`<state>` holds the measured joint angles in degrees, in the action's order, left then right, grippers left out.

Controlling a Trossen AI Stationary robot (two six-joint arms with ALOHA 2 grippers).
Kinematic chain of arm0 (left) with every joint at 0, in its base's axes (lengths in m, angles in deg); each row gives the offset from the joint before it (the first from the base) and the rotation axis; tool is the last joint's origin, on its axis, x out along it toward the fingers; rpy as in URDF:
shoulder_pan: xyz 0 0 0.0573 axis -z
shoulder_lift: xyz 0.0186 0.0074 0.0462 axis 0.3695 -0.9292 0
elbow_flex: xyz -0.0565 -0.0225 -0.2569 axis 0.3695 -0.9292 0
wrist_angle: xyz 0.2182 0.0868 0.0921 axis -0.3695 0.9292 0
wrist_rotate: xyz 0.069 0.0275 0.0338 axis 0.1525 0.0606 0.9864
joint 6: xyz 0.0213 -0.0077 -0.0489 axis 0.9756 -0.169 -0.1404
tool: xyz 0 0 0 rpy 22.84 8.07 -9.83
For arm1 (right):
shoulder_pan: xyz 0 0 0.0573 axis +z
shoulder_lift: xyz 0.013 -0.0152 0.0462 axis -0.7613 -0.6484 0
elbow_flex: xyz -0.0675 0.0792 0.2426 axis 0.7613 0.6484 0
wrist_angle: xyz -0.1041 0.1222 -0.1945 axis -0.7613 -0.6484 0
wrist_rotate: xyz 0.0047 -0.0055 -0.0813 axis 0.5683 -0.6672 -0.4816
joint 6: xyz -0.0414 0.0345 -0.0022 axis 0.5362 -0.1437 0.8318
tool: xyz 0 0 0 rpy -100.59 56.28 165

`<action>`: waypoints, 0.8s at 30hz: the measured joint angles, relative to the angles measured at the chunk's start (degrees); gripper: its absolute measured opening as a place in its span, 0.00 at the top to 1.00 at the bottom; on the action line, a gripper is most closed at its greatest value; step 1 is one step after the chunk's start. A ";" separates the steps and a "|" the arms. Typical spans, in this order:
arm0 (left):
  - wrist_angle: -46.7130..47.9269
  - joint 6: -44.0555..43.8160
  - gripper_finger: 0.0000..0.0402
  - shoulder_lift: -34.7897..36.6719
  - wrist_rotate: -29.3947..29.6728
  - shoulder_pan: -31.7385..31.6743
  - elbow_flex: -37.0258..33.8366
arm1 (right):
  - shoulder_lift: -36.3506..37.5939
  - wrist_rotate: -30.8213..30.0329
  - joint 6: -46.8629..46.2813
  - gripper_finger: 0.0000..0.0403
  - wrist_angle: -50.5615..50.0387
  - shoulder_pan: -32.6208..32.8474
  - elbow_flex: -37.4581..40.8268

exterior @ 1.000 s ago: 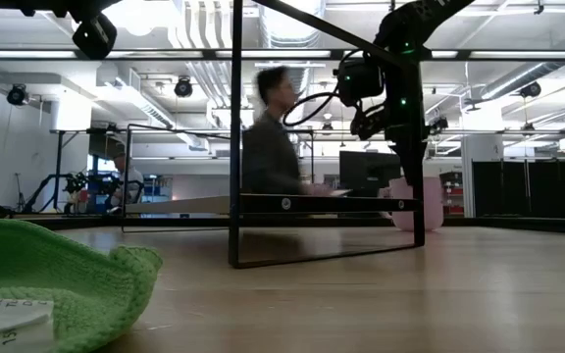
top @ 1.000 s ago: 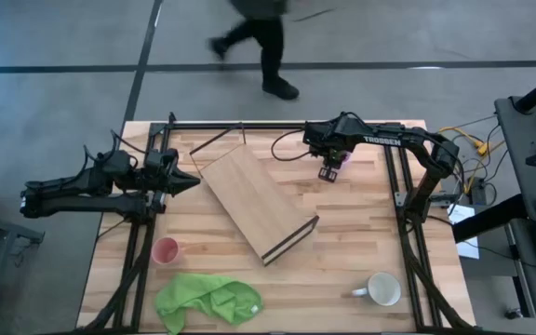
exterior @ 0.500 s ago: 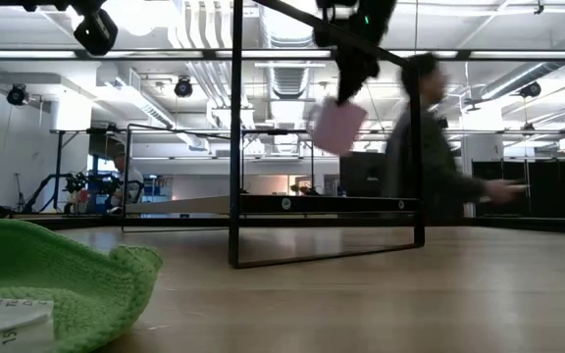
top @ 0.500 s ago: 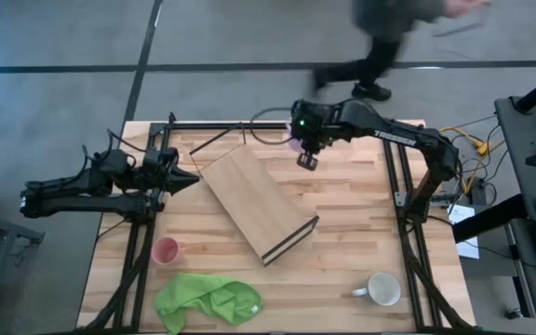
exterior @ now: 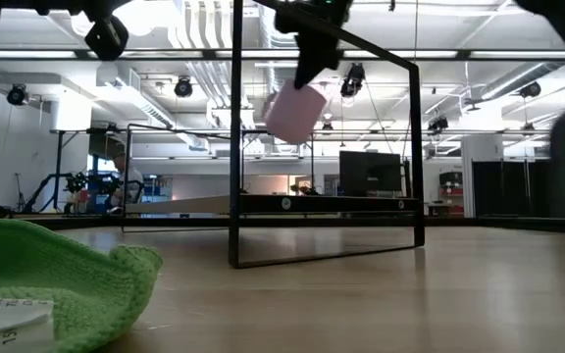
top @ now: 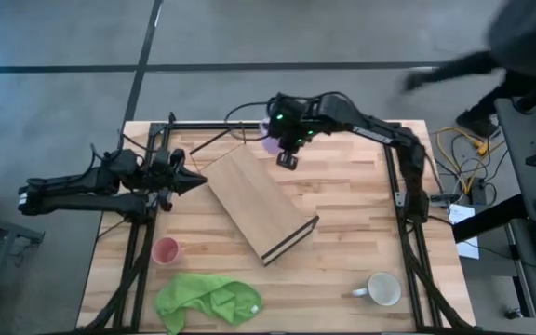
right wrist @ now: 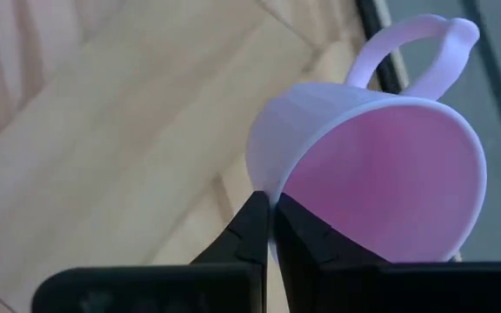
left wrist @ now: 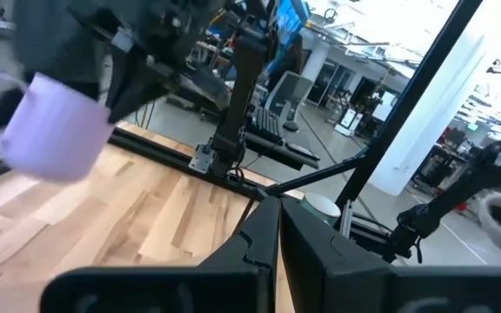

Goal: Stack small to large cups/mugs on shelf
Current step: Put the light purple mug on the shelf

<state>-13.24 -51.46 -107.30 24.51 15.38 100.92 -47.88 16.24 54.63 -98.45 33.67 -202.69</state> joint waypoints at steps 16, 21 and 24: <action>6.25 -4.44 1.00 3.09 16.11 0.00 0.09 | -10.72 5.71 1.00 0.98 3.82 6.43 -8.39; 6.19 -2.17 1.00 5.43 21.78 0.00 0.09 | -10.78 5.76 -0.22 0.98 8.49 7.13 -8.39; 6.15 -1.25 1.00 6.76 22.17 0.00 0.19 | -10.79 5.74 -0.31 0.98 11.63 7.15 -8.39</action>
<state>-7.08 -52.71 -100.54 46.68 15.38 101.11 -58.67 21.98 54.32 -86.82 40.82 -211.08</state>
